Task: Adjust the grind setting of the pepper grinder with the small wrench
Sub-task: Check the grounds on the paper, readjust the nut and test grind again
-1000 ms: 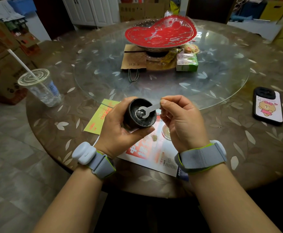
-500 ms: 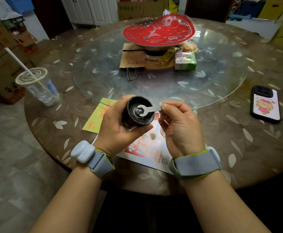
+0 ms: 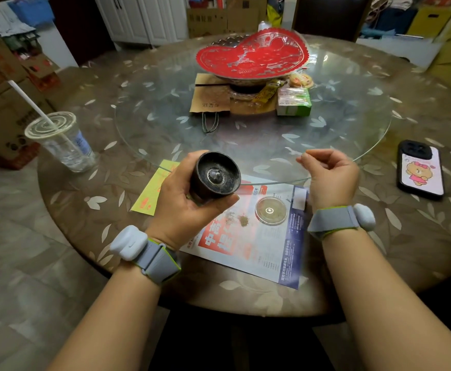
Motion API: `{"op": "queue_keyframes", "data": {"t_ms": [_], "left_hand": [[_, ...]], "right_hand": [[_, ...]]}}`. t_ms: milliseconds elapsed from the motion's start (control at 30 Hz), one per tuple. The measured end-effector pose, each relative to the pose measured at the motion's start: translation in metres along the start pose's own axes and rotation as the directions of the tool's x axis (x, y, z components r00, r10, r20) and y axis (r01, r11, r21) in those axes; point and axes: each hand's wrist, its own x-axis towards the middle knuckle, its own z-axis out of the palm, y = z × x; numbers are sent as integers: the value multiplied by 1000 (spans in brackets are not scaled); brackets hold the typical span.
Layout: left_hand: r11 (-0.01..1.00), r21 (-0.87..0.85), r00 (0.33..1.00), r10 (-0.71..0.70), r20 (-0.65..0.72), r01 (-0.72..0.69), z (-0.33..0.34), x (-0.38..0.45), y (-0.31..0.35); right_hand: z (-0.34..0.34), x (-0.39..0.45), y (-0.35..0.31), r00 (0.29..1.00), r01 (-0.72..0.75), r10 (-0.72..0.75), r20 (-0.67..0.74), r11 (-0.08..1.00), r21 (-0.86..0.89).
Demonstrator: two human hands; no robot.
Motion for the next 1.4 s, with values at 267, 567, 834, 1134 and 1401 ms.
{"op": "queue_keyframes", "data": {"t_ms": [267,567,834,1134,1401], "left_hand": [[1000,15,1000,-4,17,3,1,1,-2],[1000,24,1000,-9,19,9,1,1,0],[1000,27,999,-2,40,1,3,-1,1],[998,68,999,-9,37,6,5,-2,3],[998,54,1000,-9,28,8,3,-2,5]], "right_hand": [[-7,25,30,828,560,-421,370,586,-586],[-10,11,38,874,480,-315,370,449,-754],[-19,-38,10,734,514,63,677,599,-614],[-13,-46,7,738,566,75,670,471,-676],[-19,-40,17,772,481,20,636,637,-603]]}}
